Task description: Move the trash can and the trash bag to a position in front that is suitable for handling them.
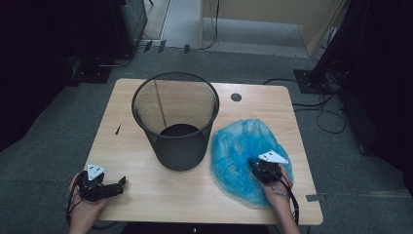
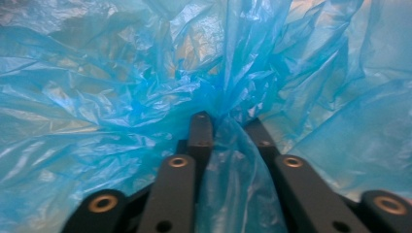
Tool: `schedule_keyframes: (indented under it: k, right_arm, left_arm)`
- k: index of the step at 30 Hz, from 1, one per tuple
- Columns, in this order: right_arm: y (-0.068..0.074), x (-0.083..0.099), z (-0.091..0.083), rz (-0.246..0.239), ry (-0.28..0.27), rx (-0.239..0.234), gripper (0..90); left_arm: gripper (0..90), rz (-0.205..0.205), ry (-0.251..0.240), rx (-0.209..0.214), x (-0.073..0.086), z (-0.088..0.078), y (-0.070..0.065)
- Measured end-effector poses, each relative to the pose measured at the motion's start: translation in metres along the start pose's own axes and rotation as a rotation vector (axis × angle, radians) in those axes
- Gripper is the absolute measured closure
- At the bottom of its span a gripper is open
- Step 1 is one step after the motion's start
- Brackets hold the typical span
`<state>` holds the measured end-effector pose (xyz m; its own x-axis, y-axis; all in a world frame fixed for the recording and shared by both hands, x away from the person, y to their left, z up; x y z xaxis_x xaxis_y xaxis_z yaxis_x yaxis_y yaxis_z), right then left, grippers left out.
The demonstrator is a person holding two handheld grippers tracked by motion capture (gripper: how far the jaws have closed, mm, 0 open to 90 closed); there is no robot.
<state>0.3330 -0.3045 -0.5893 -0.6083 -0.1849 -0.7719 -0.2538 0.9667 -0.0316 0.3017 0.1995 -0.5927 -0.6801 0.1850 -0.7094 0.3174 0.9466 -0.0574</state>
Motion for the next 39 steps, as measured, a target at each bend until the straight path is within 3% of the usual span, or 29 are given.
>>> schedule_keyframes:
  k: [2,5,8,10,12,14,18,24,30,39]
  right_arm:
    - [0.000,0.000,0.000,0.001,0.000,0.014,83.4]
    - [0.000,0.001,-0.001,-0.025,-0.004,0.041,81.9]
    - [0.002,0.002,-0.003,-0.123,-0.020,0.088,82.5]
    - [0.003,0.003,-0.004,-0.147,-0.019,0.094,88.8]
    - [0.003,0.004,-0.004,-0.131,-0.014,0.079,90.0]
    - [-0.001,0.003,-0.004,-0.062,-0.011,0.065,90.0]
    - [-0.004,-0.006,-0.015,0.039,-0.135,0.063,90.0]
    - [0.000,-0.029,-0.040,0.018,-0.275,0.097,90.0]
    - [0.004,-0.061,-0.076,0.009,-0.434,0.097,90.0]
    - [0.007,-0.101,-0.124,0.033,-0.551,0.060,90.0]
  left_arm:
    - [0.1,0.000,0.000,0.000,0.000,0.000,0.000]
    - [0.1,0.000,0.000,0.000,0.000,0.000,0.000]
    - [0.1,0.001,0.000,0.000,0.000,0.000,0.000]
    - [0.2,0.001,0.000,0.001,0.000,0.000,0.000]
    - [0.1,0.001,0.000,0.002,0.000,0.000,0.000]
    - [0.1,0.001,0.000,0.002,0.000,0.000,0.000]
    - [0.2,0.001,0.000,0.002,0.000,0.000,0.000]
    - [0.2,0.001,0.000,0.002,0.000,0.000,0.000]
    - [0.2,0.001,0.000,0.002,0.000,0.000,0.000]
    - [0.2,0.001,0.000,0.002,0.000,0.000,0.000]
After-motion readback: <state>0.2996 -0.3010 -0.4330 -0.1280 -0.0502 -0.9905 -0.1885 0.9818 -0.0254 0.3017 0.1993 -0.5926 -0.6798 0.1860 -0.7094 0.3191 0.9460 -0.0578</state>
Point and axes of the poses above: each handheld gripper's, and its own axes: z roughly forward along the jaws, x roughly out of its underside, y roughly to its left, the point moved 9 cm from there along z, roughly forward along the jaws, and after that the axes turned 5 degrees about x, right-handed, at the moved point
